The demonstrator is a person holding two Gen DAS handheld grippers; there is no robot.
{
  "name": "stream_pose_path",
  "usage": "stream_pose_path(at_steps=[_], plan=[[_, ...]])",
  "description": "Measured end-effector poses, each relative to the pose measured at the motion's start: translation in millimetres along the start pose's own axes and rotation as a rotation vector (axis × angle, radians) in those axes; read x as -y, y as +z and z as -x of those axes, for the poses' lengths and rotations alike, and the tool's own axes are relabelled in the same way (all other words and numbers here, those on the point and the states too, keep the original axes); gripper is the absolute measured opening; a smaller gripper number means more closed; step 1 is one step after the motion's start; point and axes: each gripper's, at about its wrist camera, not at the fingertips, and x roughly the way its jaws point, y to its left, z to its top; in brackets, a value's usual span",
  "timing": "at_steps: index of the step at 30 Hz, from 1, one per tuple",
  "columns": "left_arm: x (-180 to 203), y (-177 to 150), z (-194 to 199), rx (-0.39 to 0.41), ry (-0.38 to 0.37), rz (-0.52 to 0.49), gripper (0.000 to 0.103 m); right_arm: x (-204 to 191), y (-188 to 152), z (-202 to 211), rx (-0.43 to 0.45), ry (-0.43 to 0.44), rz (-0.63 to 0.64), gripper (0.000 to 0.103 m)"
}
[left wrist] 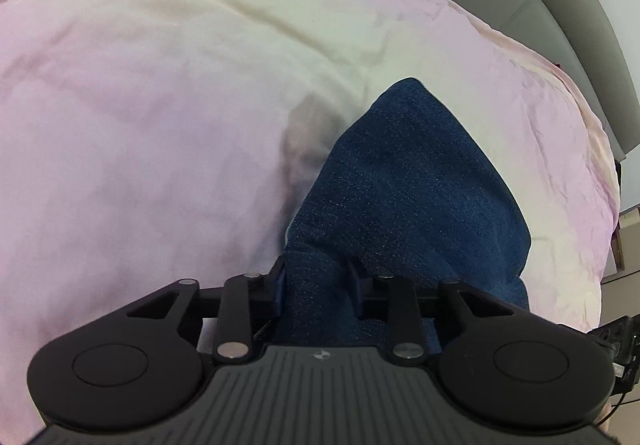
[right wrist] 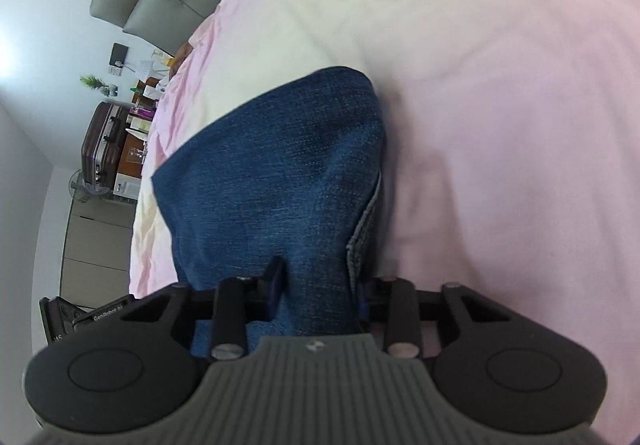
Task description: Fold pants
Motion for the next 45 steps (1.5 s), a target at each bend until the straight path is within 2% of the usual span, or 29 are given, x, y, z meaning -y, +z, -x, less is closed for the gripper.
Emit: stream_pose_path(at_steps=[3,4,6,10,13,15,19,24,25,27,29,31,34,37,40,42,44,45], plan=[[8,-2,25,0.013,0.006,-0.022,0.022,-22,1,13,0.003,-0.015,0.043,0.019],[12,-4,34,0.022,0.003,-0.036,0.016,-29,0,19,0.004,-0.015,0.054,0.018],[21,-7,57,0.048,-0.030,-0.049,0.016,-42,-2,33,0.002,0.009,0.066,0.017],[38,-13,101,0.089,-0.015,-0.090,0.016,-77,-19,61,-0.013,0.021,0.125,0.016],[41,-21,116,0.093,0.009,-0.104,0.016,-92,-39,78,-0.012,0.028,0.121,0.016],[41,-27,113,0.094,0.020,-0.112,0.016,-95,-50,84,-0.001,0.008,0.132,0.016],[50,-34,88,0.107,0.053,-0.193,0.017,-90,-53,83,0.014,-0.034,0.135,0.016],[48,-32,43,0.047,0.056,-0.280,0.018,-62,-47,80,0.027,-0.083,0.110,0.015],[47,-31,35,0.030,0.059,-0.297,0.020,-54,-45,77,0.019,-0.084,0.097,0.015],[42,-29,18,-0.017,0.081,-0.333,0.034,-38,-42,70,0.001,-0.084,0.072,0.015],[36,-27,10,-0.022,0.109,-0.368,0.066,-23,-41,65,-0.008,-0.070,0.059,0.015],[32,-22,7,-0.013,0.127,-0.400,0.081,-14,-39,61,-0.022,-0.060,0.064,0.016],[23,-16,1,-0.085,0.096,-0.393,0.084,-6,-39,59,-0.038,-0.037,0.076,0.016],[7,-10,-9,-0.154,0.055,-0.311,0.090,-2,-38,57,-0.048,-0.028,0.082,0.016],[-14,-12,-22,-0.197,-0.013,-0.170,0.089,2,-38,55,-0.052,-0.024,0.090,0.016],[-18,-18,-26,-0.199,-0.059,-0.102,0.076,5,-35,50,-0.054,-0.027,0.078,0.016],[-16,-23,-27,-0.200,-0.079,-0.037,0.049,9,-34,46,-0.055,-0.031,0.049,0.016],[-13,-26,-25,-0.192,-0.058,-0.026,0.048,11,-34,45,-0.055,-0.034,0.036,0.016]])
